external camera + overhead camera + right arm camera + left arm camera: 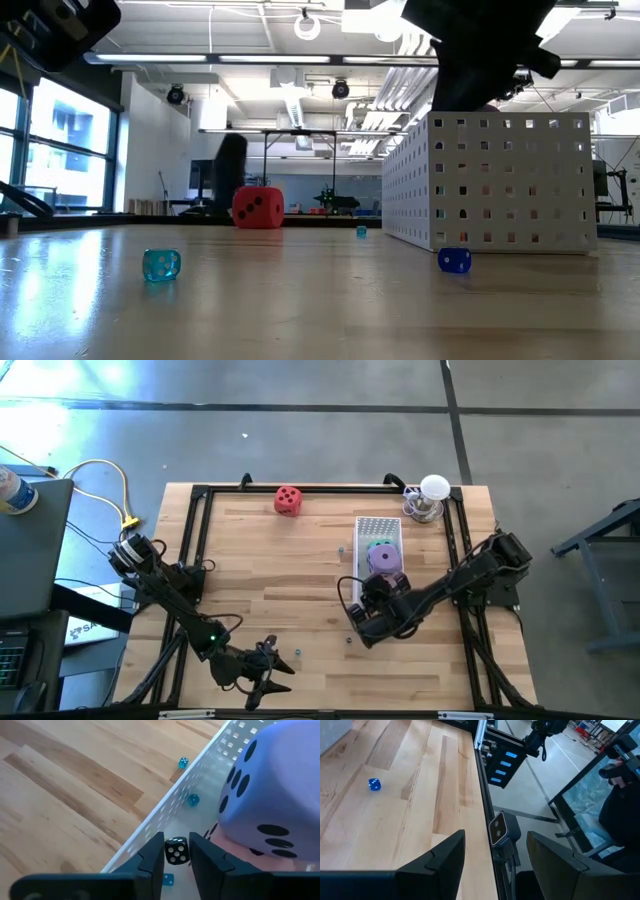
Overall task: Pick & Place Dice
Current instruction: Put the black die into the white bin, then put the light blue die into the white bin
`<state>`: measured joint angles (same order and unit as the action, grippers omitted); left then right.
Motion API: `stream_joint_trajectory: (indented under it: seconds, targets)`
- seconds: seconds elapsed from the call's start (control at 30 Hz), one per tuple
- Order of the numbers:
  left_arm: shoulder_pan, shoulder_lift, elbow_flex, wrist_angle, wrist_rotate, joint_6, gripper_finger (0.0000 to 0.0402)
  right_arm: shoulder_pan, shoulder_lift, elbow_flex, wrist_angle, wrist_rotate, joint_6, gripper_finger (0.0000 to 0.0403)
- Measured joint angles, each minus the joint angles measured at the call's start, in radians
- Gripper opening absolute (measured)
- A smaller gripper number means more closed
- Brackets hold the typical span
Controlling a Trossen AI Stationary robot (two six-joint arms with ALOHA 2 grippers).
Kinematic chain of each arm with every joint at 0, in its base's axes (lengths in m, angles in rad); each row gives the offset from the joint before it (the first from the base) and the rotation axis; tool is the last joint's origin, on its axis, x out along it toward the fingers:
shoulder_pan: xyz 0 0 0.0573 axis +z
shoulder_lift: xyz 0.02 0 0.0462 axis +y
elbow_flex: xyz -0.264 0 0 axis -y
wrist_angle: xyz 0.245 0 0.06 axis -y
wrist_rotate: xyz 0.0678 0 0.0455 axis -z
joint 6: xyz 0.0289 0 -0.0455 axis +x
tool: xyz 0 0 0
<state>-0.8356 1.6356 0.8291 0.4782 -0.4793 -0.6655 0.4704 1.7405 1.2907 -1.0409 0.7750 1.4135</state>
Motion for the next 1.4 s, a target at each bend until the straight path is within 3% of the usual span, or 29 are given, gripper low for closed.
stream_joint_trajectory:
  seconds: [0.3,0.47,0.6,0.73,0.87,1.0,1.2,1.4]
  targets:
    - [0.0,0.0,0.0,0.0,0.0,0.0,0.0205,0.015,0.0,0.0,0.001,0.005,-0.003,0.0155]
    - [0.0,0.0,0.0,0.0,0.0,0.007,0.0205,0.025,0.0,0.0,0.041,0.09,-0.092,0.0194]
    - [0.0,0.0,0.0,-0.012,0.0,0.041,0.0205,0.065,-0.002,0.0,0.226,0.177,-0.308,0.0209]
    - [-0.001,0.0,0.0,-0.114,0.0,0.141,0.0205,0.118,-0.008,0.0,0.553,0.245,-0.685,0.0211]
    - [-0.005,0.011,0.0,-0.314,-0.018,0.168,0.0205,0.181,-0.007,0.0,0.888,0.206,-1.054,0.0211]
    - [-0.004,0.062,-0.001,-0.362,-0.057,0.145,0.0205,0.23,-0.003,0.0,1.082,0.125,-1.23,0.0211]
    - [0.018,0.131,-0.001,-0.37,-0.131,0.15,0.0205,0.262,-0.002,0.0,1.151,0.052,-1.27,0.0211]
    - [0.052,0.152,0.0,-0.368,-0.133,0.15,0.0205,0.262,0.011,0.0,1.153,-0.005,-1.242,0.0211]
